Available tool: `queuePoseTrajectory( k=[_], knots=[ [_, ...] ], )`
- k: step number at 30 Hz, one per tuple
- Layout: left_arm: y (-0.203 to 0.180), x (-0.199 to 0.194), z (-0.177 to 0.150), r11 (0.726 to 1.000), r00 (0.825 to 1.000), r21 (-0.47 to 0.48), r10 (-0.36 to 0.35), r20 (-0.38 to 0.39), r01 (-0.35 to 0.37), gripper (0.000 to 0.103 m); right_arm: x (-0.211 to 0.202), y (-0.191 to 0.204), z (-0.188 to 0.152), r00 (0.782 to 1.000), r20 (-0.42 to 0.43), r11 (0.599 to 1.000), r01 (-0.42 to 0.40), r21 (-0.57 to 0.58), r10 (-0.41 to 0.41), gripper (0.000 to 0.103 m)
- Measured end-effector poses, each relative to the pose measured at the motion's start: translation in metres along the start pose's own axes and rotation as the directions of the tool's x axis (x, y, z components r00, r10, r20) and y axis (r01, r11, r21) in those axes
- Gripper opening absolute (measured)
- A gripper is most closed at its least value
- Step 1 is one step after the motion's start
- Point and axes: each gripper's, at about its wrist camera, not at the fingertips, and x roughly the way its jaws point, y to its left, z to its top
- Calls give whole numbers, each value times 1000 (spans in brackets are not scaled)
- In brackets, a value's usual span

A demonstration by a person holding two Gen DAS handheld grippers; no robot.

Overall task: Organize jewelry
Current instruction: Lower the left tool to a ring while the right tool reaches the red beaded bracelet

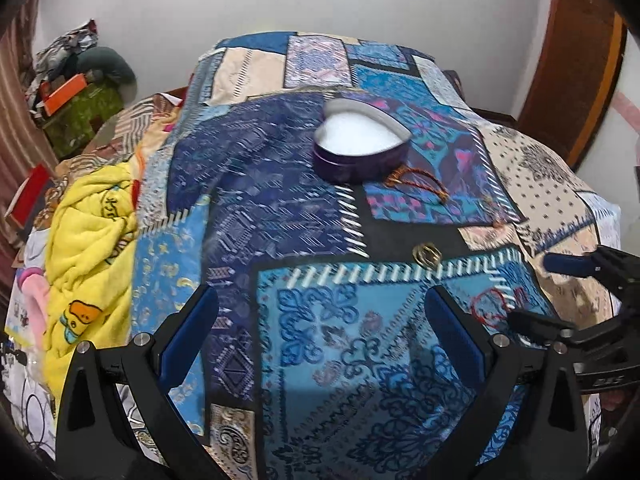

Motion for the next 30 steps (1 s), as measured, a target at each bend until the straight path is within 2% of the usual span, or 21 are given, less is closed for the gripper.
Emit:
queuePoseTrajectory(
  k=[2, 5, 6, 10, 12, 15, 16, 19, 23, 27, 30],
  knots=[
    [-4, 1, -2, 1000, 1000, 11, -13, -5, 13, 103, 6, 0, -3, 1000, -22, 1000, -10, -6, 10, 73],
    [-10, 3, -4, 999, 999, 30, -38, -15, 39, 102, 11, -3, -8, 998, -40, 999, -45, 12, 45, 68],
    [-12, 3, -4, 998, 999, 36, -46, -18, 47, 99, 11, -4, -10, 998, -35, 999, -48, 19, 49, 67],
    [-19, 9, -3, 995, 995, 55, -85, -44, 87, 87, 9, -6, -12, 999, -23, 999, -43, 23, 44, 49],
    [-22, 13, -2, 993, 993, 57, -103, -57, 106, 81, 9, -7, -12, 999, -19, 999, -45, 22, 46, 44],
    [-29, 19, 0, 988, 988, 66, -134, -74, 139, 71, 9, -5, -11, 999, -16, 999, -47, 10, 47, 29],
    [-31, 21, 1, 987, 987, 70, -139, -76, 144, 68, 8, -4, -11, 999, -13, 999, -34, 5, 34, 19],
    [-38, 25, 2, 983, 984, 86, -157, -79, 164, 62, 8, -10, -12, 999, -7, 998, -54, 31, 54, 11],
    [-47, 32, 7, 976, 979, 107, -181, -89, 190, 55, 6, -20, -11, 998, 7, 995, -67, 72, 66, 8],
    [-54, 41, 13, 972, 976, 121, -191, -101, 203, 43, 1, -28, -8, 997, 27, 992, -69, 104, 67, 8],
    [-57, 49, 16, 968, 973, 126, -205, -110, 219, 41, -2, -35, -6, 997, 42, 991, -64, 121, 59, 8]
  ],
)
